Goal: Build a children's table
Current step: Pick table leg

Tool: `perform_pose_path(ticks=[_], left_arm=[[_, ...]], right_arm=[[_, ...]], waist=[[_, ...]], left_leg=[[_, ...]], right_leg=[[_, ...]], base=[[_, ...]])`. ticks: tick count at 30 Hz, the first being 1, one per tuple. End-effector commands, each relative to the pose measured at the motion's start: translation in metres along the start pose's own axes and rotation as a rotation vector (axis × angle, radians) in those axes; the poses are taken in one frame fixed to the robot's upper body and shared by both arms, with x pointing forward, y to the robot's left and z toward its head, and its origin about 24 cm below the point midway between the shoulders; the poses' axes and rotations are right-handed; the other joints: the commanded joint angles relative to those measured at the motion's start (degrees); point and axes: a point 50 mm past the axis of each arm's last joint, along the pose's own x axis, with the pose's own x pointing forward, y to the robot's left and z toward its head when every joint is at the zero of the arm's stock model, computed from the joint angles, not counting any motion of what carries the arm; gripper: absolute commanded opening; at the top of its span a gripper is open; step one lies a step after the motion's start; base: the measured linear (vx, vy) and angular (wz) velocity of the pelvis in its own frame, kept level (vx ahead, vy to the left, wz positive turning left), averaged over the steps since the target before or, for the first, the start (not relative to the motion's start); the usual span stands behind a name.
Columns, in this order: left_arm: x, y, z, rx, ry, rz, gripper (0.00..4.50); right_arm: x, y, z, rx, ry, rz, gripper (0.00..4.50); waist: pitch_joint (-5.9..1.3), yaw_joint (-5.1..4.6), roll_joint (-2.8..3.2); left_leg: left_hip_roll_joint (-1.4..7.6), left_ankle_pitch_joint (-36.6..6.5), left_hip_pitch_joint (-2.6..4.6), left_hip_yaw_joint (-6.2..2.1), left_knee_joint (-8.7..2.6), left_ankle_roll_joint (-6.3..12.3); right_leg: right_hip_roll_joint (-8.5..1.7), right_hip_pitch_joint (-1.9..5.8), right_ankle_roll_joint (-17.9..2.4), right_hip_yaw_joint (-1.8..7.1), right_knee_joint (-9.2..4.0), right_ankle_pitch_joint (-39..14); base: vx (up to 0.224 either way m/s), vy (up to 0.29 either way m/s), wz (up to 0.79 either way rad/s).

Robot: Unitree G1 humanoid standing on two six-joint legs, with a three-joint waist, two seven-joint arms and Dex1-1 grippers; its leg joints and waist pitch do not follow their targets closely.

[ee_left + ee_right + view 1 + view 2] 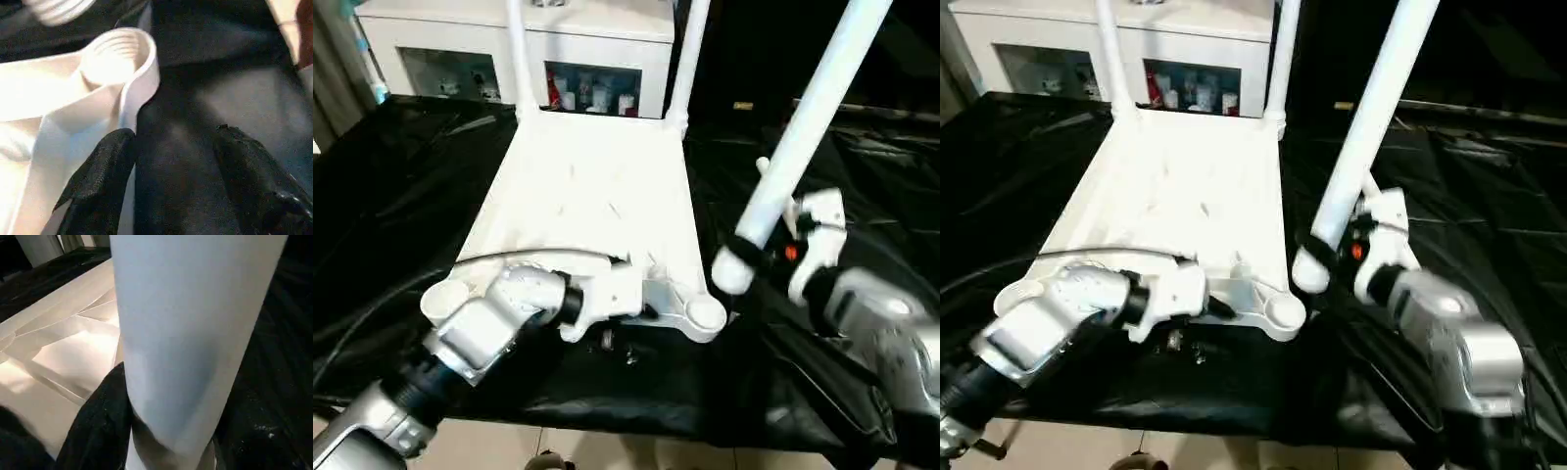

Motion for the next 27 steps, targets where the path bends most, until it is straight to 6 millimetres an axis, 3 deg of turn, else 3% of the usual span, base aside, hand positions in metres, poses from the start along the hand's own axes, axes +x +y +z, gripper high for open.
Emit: perform_pose_path(ticks=[1,3,6,12,17,18,27], left_arm=[[0.002,0.008,0.002,0.057,0.024,0.041,2.99],[0.003,0.012,0.003,0.07,0.016,0.062,2.7],[0.004,0.017,0.005,0.081,-0.003,0.069,2.5],[0.006,0.022,0.001,0.084,0.019,0.096,1.99],[0.009,0.027,-0.008,0.058,0.052,0.121,1.69],[0.01,0.027,-0.009,0.056,0.053,0.123,1.46],[0.013,0.029,-0.006,0.022,0.012,0.105,0.73]], right_arm=[[-0.002,0.003,0.006,-0.021,-0.036,0.011,1.88],[-0.002,0.004,0.007,-0.028,-0.049,0.018,1.88],[-0.003,0.007,0.007,-0.029,-0.055,0.024,1.88],[-0.004,0.009,0.005,-0.023,-0.056,0.029,1.88],[-0.003,0.012,0.004,-0.023,-0.058,0.036,1.88],[-0.003,0.012,0.004,-0.023,-0.059,0.037,1.88],[-0.002,0.013,0.005,-0.027,-0.059,0.047,1.88]], waist=[[-4.12,0.02,0.19],[-4.04,-0.05,0.53],[-4.13,-0.05,0.27],[-4.4,-0.05,0.52],[-4.28,-0.08,0.64],[-4.37,-0.03,0.6],[-4.28,0.0,0.54]], left_leg=[[2.68,-15.5,1.13,-1.1,-4.48,-2.78],[2.7,-16.4,1.19,-1.18,-4.44,-2.8],[2.59,-15.9,1.13,-1.11,-4.36,-2.39],[2.74,-14.2,0.98,-1.12,-4.35,-2.01],[2.65,-15.0,1.18,-1.02,-4.34,-1.94],[2.74,-15.1,1.19,-1.12,-4.36,-2.09],[2.82,-15.7,1.2,-1.14,-4.4,-1.85]], right_leg=[[-3.87,2.67,-5.8,3.2,-5.15,-20.7],[-3.97,2.58,-5.9,3.14,-5.33,-21.7],[-3.94,2.66,-5.8,3.17,-5.51,-21.9],[-3.78,2.92,-7.8,3.25,-4.62,-16.0],[-3.77,2.78,-8.2,3.24,-4.94,-16.7],[-3.89,2.91,-8.1,3.26,-4.84,-16.9],[-4.07,2.83,-8.2,3.25,-5.1,-18.2]], base=[[0.0,0.0,0.0],[0.0,0.0,0.0],[0.0,0.0,0.0],[0.0,0.0,0.0],[0.0,0.0,0.0],[0.0,0.0,0.0],[0.0,0.0,0.0]])
